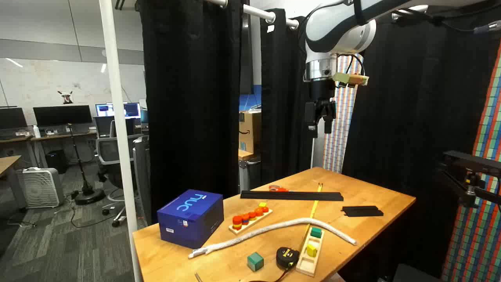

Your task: Remove the green and orange circle from the wooden object and put them on the table.

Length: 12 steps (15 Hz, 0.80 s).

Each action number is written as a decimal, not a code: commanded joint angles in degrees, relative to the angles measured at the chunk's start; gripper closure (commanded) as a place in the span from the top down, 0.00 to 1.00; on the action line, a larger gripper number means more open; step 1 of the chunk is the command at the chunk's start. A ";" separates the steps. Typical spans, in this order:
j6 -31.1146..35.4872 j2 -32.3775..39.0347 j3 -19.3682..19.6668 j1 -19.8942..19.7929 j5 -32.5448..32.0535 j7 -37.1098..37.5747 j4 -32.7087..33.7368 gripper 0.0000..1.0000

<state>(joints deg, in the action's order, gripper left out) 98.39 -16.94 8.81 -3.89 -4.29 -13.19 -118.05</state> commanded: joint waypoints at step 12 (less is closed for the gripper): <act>1.29 0.06 -0.48 -0.50 -0.12 1.05 -0.10 1.00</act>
<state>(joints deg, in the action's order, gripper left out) 98.39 -17.08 8.81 -3.89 -4.29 -13.13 -117.64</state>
